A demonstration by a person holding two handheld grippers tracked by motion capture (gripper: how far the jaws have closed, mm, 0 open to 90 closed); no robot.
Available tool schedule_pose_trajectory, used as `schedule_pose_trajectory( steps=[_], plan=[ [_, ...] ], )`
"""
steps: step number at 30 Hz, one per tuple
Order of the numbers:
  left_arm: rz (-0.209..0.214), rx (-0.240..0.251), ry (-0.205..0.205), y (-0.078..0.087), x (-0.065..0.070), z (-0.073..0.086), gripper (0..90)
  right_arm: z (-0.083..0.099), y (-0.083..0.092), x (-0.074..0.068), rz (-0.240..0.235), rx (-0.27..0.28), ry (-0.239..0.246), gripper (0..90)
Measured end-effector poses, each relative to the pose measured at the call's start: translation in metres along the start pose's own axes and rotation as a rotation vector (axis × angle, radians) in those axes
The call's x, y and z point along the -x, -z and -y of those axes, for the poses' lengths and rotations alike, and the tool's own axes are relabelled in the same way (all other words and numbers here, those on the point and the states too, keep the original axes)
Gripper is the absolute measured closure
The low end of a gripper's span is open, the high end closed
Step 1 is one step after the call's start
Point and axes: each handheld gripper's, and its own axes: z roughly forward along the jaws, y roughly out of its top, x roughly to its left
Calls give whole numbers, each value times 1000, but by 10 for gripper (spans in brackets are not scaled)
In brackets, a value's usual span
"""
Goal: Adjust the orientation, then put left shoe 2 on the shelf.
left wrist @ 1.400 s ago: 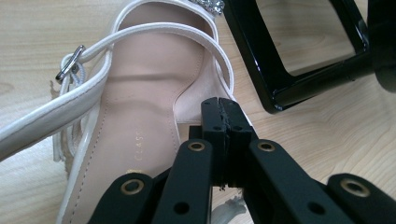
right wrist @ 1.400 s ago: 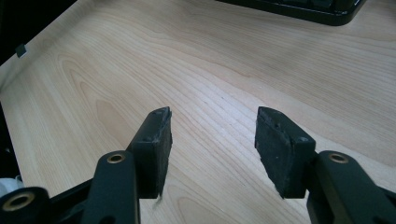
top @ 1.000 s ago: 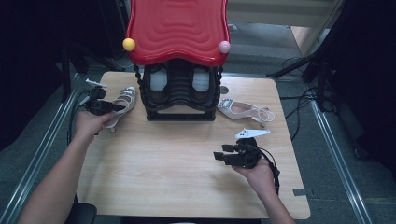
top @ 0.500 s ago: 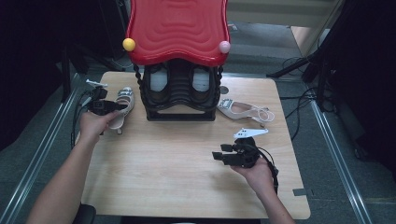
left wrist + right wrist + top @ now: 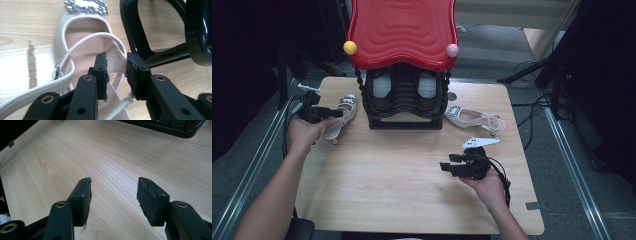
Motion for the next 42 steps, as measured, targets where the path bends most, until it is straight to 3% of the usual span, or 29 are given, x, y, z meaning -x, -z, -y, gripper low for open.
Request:
schedule_pose_trajectory(
  steps=[4,11,16,21,28,35,42],
  plan=[
    [32,-5,-2,10,2,-3,611,0,0,0,-1,-1,1,466],
    [42,1,-36,24,12,-6,642,0,0,0,-1,0,2,466],
    [27,15,-73,35,14,-9,711,0,1,0,-1,0,0,466],
    [-3,27,-91,44,12,-9,660,0,0,0,0,-2,3,465],
    [-50,52,-95,44,3,-3,541,0,-1,-1,1,-7,4,462],
    [-72,79,-75,40,-8,3,523,0,-1,-1,1,-6,4,460],
    [-96,70,-48,33,-17,5,501,0,-1,-1,1,-8,6,459]
  ],
)
